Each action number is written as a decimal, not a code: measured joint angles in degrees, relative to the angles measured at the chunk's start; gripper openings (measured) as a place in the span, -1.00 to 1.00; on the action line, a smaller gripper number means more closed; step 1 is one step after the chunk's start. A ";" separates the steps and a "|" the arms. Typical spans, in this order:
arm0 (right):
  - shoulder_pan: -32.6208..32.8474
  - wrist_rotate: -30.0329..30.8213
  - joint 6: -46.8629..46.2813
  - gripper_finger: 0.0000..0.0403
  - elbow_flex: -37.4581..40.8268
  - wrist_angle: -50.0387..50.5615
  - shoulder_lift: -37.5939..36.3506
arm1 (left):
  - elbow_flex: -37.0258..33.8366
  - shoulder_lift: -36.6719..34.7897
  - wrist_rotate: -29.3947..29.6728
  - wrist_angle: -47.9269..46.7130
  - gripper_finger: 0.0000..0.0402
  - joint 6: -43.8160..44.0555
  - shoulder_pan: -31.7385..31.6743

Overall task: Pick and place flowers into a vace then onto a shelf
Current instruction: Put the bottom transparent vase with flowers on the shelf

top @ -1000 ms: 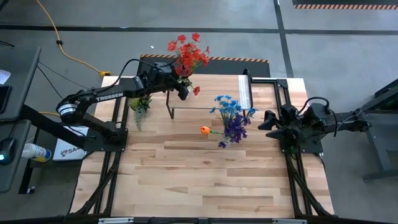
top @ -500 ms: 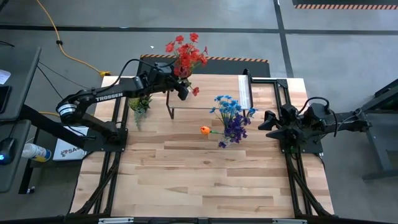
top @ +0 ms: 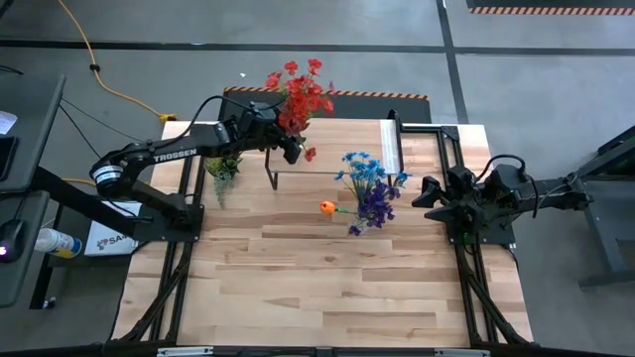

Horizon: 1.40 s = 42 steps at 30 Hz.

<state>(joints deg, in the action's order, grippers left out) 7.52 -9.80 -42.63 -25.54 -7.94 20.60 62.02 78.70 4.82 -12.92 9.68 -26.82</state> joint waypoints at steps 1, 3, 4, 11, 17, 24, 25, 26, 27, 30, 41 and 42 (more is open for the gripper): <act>0.00 0.00 0.00 0.25 0.00 0.00 0.00 | 0.00 0.00 0.00 -0.21 0.31 0.02 -0.06; 0.01 0.00 0.00 0.25 0.00 0.00 0.00 | 0.00 0.00 0.02 -0.73 0.32 0.24 -0.12; 0.00 0.00 0.00 0.25 0.00 0.00 0.00 | 0.00 0.00 0.02 -0.90 0.32 0.50 -0.12; -0.01 0.00 -0.44 0.25 0.00 0.00 0.00 | 0.00 0.00 0.02 -0.97 0.32 1.11 -0.12; 0.00 0.00 -0.87 0.25 0.00 0.00 0.00 | 0.00 0.00 0.04 -0.92 0.33 1.11 -0.14; 0.00 0.00 -0.87 0.25 0.00 0.00 0.00 | 0.00 0.00 0.09 -0.79 0.33 1.11 -0.14; -0.01 0.00 -0.87 0.25 0.00 0.00 0.00 | 0.00 0.00 0.09 -0.79 0.33 1.11 -0.14; -0.01 0.00 -0.87 0.25 0.00 0.00 0.00 | 0.00 0.00 0.09 -0.79 0.33 1.11 -0.14; 0.01 0.00 -0.87 0.25 0.00 0.00 0.00 | 0.00 0.00 0.09 -0.79 0.33 1.11 -0.14; 0.01 0.00 -0.87 0.25 0.00 0.00 0.00 | 0.00 0.00 0.09 -0.75 0.33 1.11 -0.14; 0.00 0.00 -0.87 0.25 0.00 0.00 0.00 | 0.00 0.00 0.15 -0.60 0.33 1.13 -0.14; 0.01 0.00 -0.87 0.25 0.00 0.00 0.00 | 0.00 0.00 0.26 -0.57 0.33 1.19 -0.14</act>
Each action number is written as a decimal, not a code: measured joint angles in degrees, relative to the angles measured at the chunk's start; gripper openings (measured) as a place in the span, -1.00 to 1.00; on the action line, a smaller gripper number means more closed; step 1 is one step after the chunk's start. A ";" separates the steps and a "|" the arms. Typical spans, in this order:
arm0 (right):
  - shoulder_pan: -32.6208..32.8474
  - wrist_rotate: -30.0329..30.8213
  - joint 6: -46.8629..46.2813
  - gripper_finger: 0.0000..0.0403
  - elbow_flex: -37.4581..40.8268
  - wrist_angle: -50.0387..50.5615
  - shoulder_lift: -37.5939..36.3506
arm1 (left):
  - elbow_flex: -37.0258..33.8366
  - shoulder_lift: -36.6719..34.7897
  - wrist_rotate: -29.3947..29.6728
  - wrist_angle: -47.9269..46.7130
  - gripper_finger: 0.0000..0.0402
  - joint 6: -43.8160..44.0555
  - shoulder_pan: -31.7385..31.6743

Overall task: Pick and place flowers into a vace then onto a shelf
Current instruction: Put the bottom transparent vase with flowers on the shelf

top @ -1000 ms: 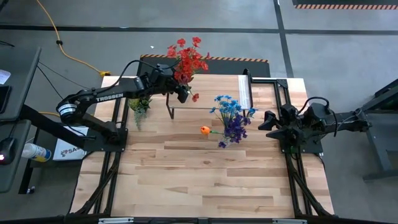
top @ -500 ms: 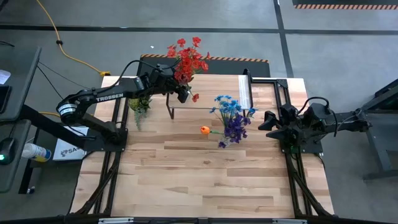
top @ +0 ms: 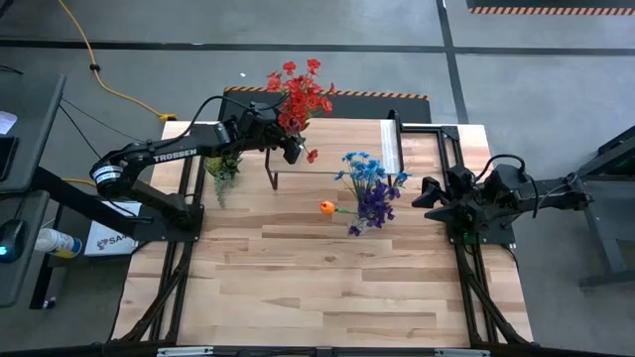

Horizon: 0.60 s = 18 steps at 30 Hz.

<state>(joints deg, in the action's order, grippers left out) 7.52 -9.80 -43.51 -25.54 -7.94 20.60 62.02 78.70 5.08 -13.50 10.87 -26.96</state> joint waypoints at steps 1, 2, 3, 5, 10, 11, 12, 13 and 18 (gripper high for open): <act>0.00 0.00 0.00 0.25 0.00 0.00 0.00 | 0.00 0.00 0.16 0.00 0.33 0.14 0.00; -0.02 0.00 0.00 0.25 0.00 0.00 0.00 | 0.00 0.00 0.32 0.01 0.33 0.16 0.00; -0.02 0.00 0.00 0.25 0.00 0.00 0.00 | 0.00 0.00 0.46 0.02 0.33 0.16 0.00; 0.01 0.00 0.00 0.25 0.00 0.00 0.00 | 0.00 0.00 1.04 0.01 0.37 0.20 0.00; 0.00 0.00 0.00 0.25 0.00 0.00 0.00 | 0.00 0.00 1.66 0.02 0.63 0.20 0.00; 0.00 0.00 0.00 0.25 0.00 0.00 0.00 | 0.00 0.00 1.66 0.02 0.69 0.19 0.00; 0.00 0.00 0.00 0.25 0.00 0.00 0.00 | 0.00 0.00 1.66 0.02 0.75 0.20 0.00; 0.00 0.00 0.00 0.25 0.00 0.00 0.00 | 0.00 0.00 1.66 0.02 0.81 0.36 0.00; 0.00 0.00 0.00 0.25 0.00 0.00 0.00 | 0.00 0.00 1.66 0.03 0.97 1.51 0.00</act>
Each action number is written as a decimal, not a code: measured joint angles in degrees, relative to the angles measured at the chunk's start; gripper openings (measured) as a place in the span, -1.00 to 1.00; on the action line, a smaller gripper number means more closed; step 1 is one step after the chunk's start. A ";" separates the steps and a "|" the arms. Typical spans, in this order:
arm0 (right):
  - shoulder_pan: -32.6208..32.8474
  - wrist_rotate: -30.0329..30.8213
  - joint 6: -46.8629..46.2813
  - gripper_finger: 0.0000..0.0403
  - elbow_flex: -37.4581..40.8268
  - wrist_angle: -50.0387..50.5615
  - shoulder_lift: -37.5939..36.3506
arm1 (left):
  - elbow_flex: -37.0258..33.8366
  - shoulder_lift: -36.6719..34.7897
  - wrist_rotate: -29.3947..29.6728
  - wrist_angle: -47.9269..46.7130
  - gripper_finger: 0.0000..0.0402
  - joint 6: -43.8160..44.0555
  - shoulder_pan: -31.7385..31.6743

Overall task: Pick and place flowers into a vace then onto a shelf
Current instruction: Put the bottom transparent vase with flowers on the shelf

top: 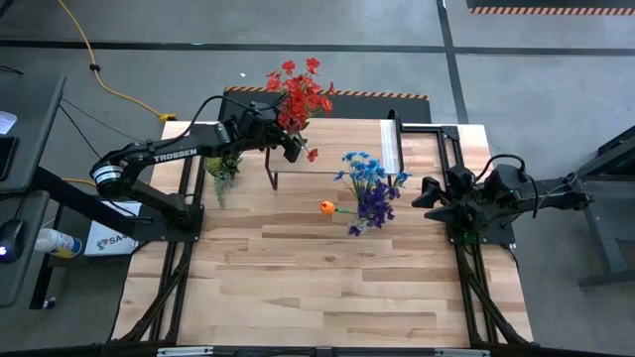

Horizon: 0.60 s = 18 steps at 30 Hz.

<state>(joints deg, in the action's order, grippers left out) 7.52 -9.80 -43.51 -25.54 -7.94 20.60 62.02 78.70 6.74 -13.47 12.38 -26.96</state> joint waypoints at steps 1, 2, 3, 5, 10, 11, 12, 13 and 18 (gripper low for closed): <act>0.00 0.00 0.00 0.25 0.00 0.00 0.00 | 0.00 0.00 0.00 0.02 0.96 0.07 0.00; 0.01 0.00 0.00 0.25 0.00 0.00 0.00 | 0.00 0.00 0.00 0.01 0.94 0.13 0.00; 0.01 0.00 0.00 0.25 0.00 0.00 0.00 | 0.00 0.00 0.00 0.02 0.92 0.13 0.00; 0.01 0.00 0.00 0.25 0.00 0.00 0.00 | 0.00 -0.02 0.00 0.02 0.88 0.13 0.00; 0.01 0.00 -0.11 0.25 0.00 0.00 0.00 | 0.00 -0.52 -0.02 0.01 0.82 0.13 0.00; 0.01 0.00 -0.17 0.25 0.00 0.00 0.00 | 0.00 -0.88 -0.02 0.19 0.81 0.13 0.00; -0.02 -0.02 -0.17 0.25 0.00 0.00 0.00 | 0.00 -1.32 -0.03 0.22 0.81 0.13 0.00; 0.01 -0.02 -0.16 0.25 0.00 0.00 0.00 | 0.00 -1.75 -0.03 0.15 0.81 0.10 0.00; -0.02 -0.02 -0.06 0.25 0.00 0.00 0.00 | 0.00 -4.00 -0.04 0.01 0.83 0.04 0.00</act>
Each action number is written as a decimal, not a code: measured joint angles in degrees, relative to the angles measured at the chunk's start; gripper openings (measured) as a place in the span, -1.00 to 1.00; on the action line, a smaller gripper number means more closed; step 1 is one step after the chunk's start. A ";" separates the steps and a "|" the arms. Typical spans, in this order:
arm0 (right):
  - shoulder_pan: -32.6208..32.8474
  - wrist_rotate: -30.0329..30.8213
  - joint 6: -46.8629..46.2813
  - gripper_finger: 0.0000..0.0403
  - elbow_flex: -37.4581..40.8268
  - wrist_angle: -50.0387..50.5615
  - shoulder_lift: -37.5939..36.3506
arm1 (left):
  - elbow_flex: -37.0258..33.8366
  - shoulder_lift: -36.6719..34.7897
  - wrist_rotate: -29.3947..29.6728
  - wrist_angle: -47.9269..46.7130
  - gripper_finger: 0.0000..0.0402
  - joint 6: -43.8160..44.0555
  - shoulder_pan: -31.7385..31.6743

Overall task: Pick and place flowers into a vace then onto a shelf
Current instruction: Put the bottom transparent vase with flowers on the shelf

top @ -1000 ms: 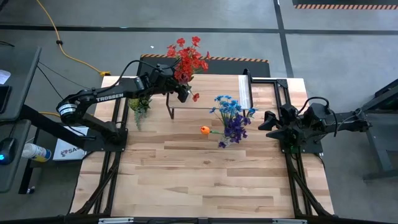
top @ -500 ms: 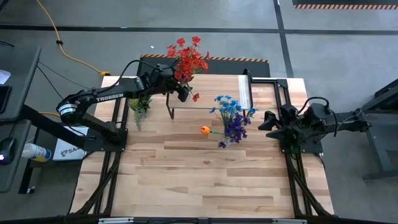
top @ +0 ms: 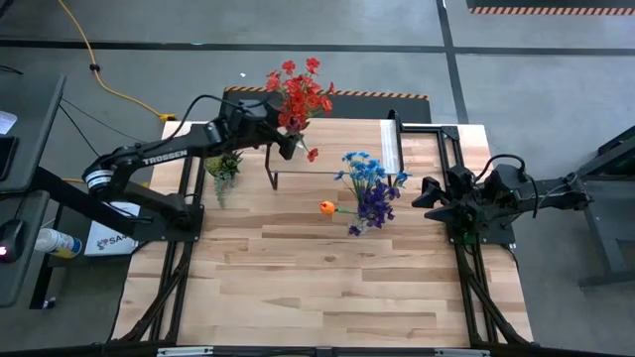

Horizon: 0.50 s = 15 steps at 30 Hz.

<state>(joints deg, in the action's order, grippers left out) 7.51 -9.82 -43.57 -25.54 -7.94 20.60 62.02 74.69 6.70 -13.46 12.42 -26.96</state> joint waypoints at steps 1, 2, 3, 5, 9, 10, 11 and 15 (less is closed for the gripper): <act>0.02 0.02 0.02 0.25 0.00 0.00 0.00 | 0.00 -0.45 0.00 -0.02 0.84 -0.02 0.00; 0.02 0.00 0.02 0.25 0.00 0.02 0.00 | 0.00 -0.91 -0.05 -0.05 0.84 -0.04 0.00; 0.02 0.01 0.02 0.25 0.00 0.00 0.00 | 0.00 -1.46 -0.22 -0.08 0.84 -0.06 0.00; 0.01 0.02 0.02 0.25 0.00 0.00 0.00 | 0.00 -2.47 -0.83 0.00 0.84 -0.03 0.10; 0.01 0.02 0.04 0.25 0.00 0.00 0.00 | 0.00 -3.72 -1.36 -0.08 0.82 -0.12 1.41; 0.00 0.02 0.04 0.25 0.00 0.02 0.00 | 0.00 -4.14 -1.43 -0.39 0.82 -0.11 1.74; 0.02 0.02 0.04 0.25 0.00 0.00 0.00 | 0.00 -4.54 -1.42 -0.60 0.82 -0.11 2.14; 0.01 0.02 0.03 0.25 0.00 0.01 0.00 | 0.00 -6.21 -1.16 -0.68 0.83 -0.08 4.40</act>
<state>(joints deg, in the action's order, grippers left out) 7.51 -9.80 -43.54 -25.54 -7.93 20.60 62.02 68.48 5.54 -14.14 12.34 -22.56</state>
